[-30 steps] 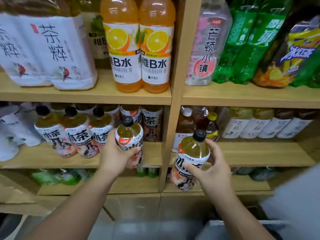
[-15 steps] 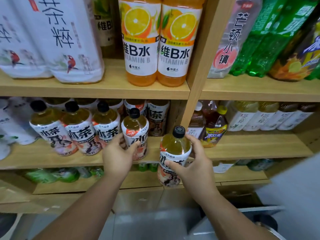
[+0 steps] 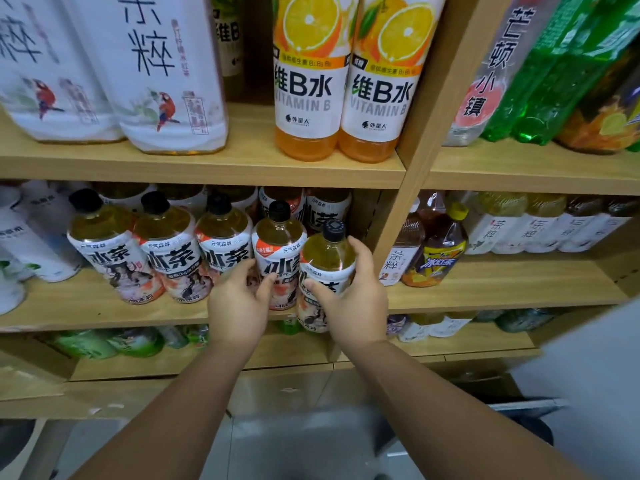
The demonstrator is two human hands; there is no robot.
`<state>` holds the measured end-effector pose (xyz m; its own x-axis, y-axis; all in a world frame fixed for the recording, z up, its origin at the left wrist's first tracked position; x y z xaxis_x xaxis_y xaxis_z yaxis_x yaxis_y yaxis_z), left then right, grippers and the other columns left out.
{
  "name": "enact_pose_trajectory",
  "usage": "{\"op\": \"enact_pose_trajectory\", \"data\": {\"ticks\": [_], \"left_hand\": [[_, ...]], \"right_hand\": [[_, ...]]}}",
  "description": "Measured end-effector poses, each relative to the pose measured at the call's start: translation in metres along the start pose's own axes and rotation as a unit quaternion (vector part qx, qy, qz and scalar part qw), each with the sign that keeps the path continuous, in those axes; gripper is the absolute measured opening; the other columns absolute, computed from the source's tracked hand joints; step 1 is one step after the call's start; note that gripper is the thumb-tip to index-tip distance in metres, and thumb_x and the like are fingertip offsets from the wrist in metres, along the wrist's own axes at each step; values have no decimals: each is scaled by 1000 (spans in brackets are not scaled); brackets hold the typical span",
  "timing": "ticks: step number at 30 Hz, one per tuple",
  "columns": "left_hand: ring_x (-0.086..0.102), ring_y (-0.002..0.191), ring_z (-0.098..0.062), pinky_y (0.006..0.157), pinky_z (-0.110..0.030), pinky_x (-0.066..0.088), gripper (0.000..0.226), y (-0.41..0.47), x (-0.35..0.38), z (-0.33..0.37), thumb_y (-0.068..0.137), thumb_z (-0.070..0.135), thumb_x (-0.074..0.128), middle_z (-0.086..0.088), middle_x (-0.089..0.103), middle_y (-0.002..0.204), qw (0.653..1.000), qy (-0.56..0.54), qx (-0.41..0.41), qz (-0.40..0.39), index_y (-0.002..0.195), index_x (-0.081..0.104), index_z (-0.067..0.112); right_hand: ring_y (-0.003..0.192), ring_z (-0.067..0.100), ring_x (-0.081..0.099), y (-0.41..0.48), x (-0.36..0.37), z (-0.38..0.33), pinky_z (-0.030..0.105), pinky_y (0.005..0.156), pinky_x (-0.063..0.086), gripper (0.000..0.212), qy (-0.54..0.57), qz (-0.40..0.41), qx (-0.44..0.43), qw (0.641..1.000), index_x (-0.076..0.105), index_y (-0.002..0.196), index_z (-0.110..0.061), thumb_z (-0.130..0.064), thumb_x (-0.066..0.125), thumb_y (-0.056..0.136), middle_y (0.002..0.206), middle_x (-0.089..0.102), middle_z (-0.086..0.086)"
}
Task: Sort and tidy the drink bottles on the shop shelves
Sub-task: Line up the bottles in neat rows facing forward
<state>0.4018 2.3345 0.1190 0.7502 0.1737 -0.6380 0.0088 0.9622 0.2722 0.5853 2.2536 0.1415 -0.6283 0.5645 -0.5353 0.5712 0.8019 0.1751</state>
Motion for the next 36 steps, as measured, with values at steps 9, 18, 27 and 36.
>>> {"op": "enact_pose_trajectory", "data": {"ticks": [9,18,27,36], "left_hand": [[68,82,-10,75,-26,52,55,-7,2,-1,92,39,71,1,71,115,995,-73,-59,-38,140,56,17],[68,86,-12,86,-44,57,64,-17,11,-1,92,45,70,3,70,87,973,-170,-146,-61,148,46,26],[64,108,-10,92,-34,53,57,-36,22,-16,94,44,68,13,61,117,936,-279,-205,-71,144,49,26],[76,93,-23,90,-40,59,56,-31,41,-19,88,57,69,-10,78,101,839,-405,-359,-53,107,68,5]], "right_hand": [[132,4,49,4,8,7,18,105,39,92,30,4,6,1000,33,154,-37,-28,87,80,148,52,-10],[57,13,57,16,-12,6,29,51,45,101,-242,-62,-27,968,-1,162,-40,-61,66,89,61,58,-4],[96,4,71,-20,-1,50,27,83,60,79,-18,-41,25,999,29,151,-37,-33,78,89,110,72,-11],[89,17,76,-24,37,75,47,81,64,44,223,-68,258,937,56,106,-21,-57,72,86,103,74,4]]}}
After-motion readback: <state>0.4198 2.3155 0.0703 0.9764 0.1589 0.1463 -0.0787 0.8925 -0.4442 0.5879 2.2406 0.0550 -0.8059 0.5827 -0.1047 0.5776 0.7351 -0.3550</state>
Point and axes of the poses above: each hand's wrist, its own y-axis towards the middle knuckle, its own x-axis out of the palm, z = x × y, the point moved 6 cm from there along y, towards the middle knuckle
